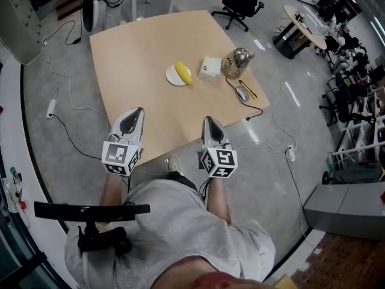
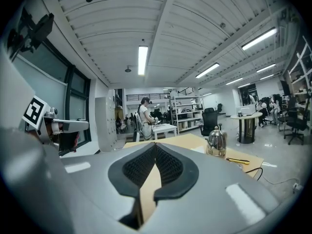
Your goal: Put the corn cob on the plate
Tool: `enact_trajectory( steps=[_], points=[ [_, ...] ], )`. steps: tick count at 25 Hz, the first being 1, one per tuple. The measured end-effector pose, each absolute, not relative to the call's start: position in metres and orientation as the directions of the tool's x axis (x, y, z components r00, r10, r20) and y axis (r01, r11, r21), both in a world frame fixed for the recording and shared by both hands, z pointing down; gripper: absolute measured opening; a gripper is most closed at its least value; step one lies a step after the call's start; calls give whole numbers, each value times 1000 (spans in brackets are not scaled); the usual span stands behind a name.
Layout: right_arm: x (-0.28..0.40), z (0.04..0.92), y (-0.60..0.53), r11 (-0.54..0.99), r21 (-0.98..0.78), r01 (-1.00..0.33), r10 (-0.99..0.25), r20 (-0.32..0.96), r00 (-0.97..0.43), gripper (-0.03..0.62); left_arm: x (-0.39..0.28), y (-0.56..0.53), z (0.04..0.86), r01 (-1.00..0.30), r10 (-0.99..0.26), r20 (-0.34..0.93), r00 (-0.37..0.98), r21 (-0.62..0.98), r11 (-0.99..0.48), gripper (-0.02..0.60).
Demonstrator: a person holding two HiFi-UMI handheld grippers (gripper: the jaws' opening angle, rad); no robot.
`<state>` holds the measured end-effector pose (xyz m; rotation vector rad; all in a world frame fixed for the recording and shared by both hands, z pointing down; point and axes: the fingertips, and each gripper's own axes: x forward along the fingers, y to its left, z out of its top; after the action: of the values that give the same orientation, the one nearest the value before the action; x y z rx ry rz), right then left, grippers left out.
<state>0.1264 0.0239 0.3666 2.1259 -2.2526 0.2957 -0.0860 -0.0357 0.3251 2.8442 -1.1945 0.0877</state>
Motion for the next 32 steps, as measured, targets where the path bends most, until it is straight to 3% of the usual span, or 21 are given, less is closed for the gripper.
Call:
enact_trajectory(
  steps=[32],
  points=[
    [121, 367, 19, 71, -123, -990, -984, 157, -90, 6, -86, -38, 326, -711, -707, 88, 701, 22, -702, 20]
  ],
)
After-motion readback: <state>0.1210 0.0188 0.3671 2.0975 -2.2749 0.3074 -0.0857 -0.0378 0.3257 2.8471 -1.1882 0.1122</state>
